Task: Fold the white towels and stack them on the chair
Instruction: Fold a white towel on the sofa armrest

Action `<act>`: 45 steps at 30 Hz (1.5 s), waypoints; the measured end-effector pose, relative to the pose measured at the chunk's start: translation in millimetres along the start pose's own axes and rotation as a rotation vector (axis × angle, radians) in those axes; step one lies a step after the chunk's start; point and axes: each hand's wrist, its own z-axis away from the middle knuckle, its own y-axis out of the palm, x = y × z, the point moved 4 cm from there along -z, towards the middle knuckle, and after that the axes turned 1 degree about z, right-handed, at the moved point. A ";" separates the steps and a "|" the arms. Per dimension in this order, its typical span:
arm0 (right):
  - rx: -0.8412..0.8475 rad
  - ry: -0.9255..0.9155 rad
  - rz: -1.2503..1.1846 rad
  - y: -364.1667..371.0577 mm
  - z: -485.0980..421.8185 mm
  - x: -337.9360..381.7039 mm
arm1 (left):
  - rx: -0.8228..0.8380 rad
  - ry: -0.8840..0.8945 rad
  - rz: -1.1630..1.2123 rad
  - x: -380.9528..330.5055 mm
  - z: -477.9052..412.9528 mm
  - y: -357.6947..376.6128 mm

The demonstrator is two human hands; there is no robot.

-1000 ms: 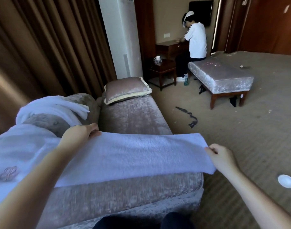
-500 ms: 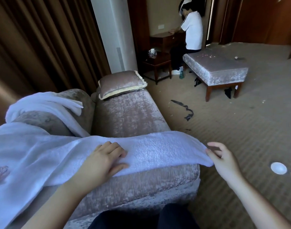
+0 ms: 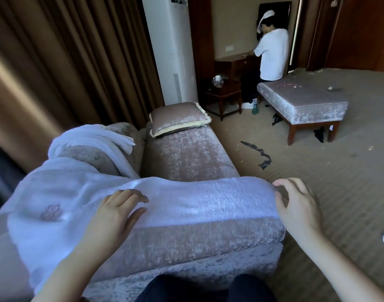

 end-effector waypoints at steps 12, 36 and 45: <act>0.196 -0.735 -0.301 92.8 59.3 261.3 | 0.013 -0.458 -0.303 156.0 166.1 -88.5; -0.040 -0.681 -0.497 108.6 9.4 408.0 | -0.240 -0.368 -0.097 171.6 162.0 -66.5; 0.047 -0.683 -0.400 165.0 -20.5 472.8 | -0.481 -0.755 0.263 211.0 154.5 -131.6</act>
